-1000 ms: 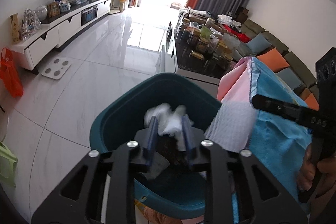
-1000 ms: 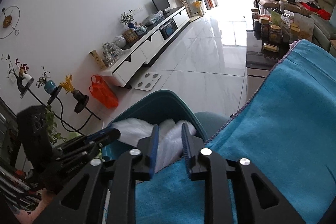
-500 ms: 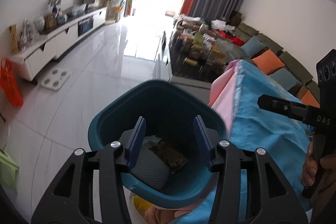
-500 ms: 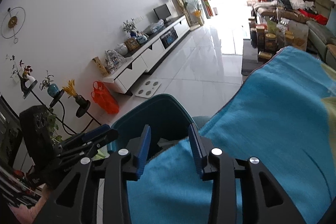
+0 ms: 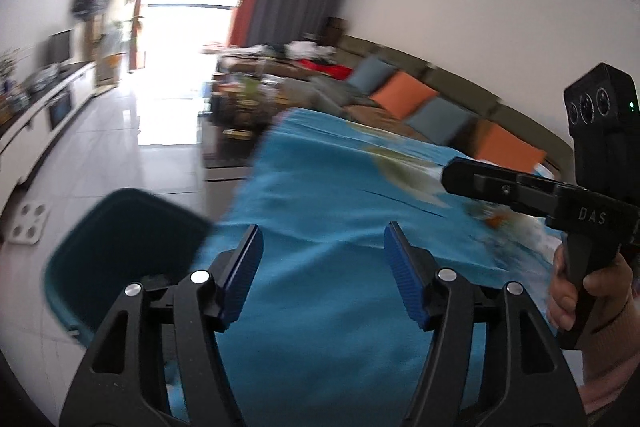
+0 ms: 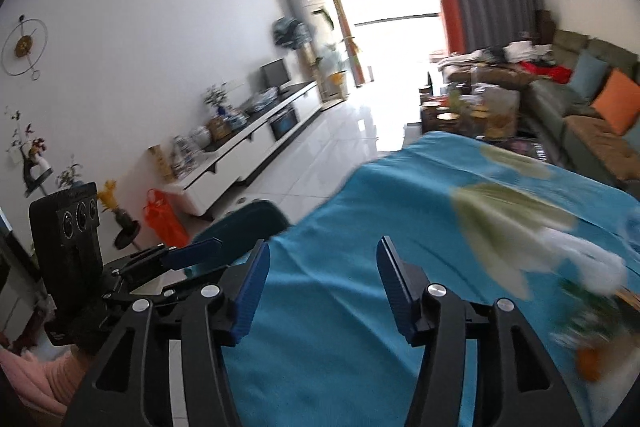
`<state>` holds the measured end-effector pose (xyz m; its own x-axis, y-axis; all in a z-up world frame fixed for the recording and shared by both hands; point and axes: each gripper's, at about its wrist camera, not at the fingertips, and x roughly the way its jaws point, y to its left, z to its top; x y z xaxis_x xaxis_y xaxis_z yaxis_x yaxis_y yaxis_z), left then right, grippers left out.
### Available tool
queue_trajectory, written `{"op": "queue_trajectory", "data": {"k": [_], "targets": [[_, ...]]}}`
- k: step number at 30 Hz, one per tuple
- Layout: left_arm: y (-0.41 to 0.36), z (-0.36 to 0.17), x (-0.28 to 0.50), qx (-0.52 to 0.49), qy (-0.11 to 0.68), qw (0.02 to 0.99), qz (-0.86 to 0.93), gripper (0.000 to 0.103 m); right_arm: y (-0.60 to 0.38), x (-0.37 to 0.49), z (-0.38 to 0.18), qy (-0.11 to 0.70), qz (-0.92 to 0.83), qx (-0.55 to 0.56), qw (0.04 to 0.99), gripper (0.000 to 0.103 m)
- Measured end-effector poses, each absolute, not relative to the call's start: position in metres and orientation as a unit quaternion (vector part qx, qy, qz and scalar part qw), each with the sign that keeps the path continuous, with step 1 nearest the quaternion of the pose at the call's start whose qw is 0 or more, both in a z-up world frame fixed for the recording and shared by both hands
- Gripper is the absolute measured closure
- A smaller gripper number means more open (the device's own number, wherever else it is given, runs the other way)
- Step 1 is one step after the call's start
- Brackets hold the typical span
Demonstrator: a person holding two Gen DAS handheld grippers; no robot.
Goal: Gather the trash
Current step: 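Open both grippers to drop the tissue and foam net into the bin, then grasp the green plastic wrapper with the left gripper while the right grasps a paper cup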
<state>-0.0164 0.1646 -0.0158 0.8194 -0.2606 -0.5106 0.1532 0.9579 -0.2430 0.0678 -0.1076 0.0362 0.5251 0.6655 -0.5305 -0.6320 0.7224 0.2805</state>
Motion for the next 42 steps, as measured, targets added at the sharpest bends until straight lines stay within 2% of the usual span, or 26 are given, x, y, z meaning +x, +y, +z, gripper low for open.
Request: {"op": "queue_trajectory", "data": {"k": [14, 26, 33, 35, 40, 42], "targets": [[0.024, -0.033, 0.02, -0.042, 0.317, 0.914, -0.251, 0.041, -0.265, 0.03, 0.011, 0.322, 0.199, 0.1, 0.92, 0.049], [-0.034, -0.048, 0.041, -0.02, 0.362, 0.884, -0.294, 0.043, -0.341, 0.04, -0.022, 0.341, 0.128, 0.163, 0.917, 0.049], [-0.044, -0.056, 0.06, -0.027, 0.396, 0.872, -0.286, 0.05, -0.345, 0.049, -0.039, 0.365, 0.137, 0.189, 0.901, 0.052], [-0.046, -0.057, 0.065, -0.031, 0.403, 0.868, -0.287, 0.058, -0.343, 0.05, -0.04, 0.366, 0.143, 0.188, 0.9, 0.053], [-0.048, -0.059, 0.071, -0.04, 0.41, 0.862, -0.296, 0.072, -0.341, 0.049, -0.038, 0.367, 0.155, 0.195, 0.896, 0.07], [-0.05, -0.059, 0.07, -0.039, 0.41, 0.861, -0.299, 0.075, -0.341, 0.048, -0.038, 0.367, 0.161, 0.198, 0.895, 0.073]]}}
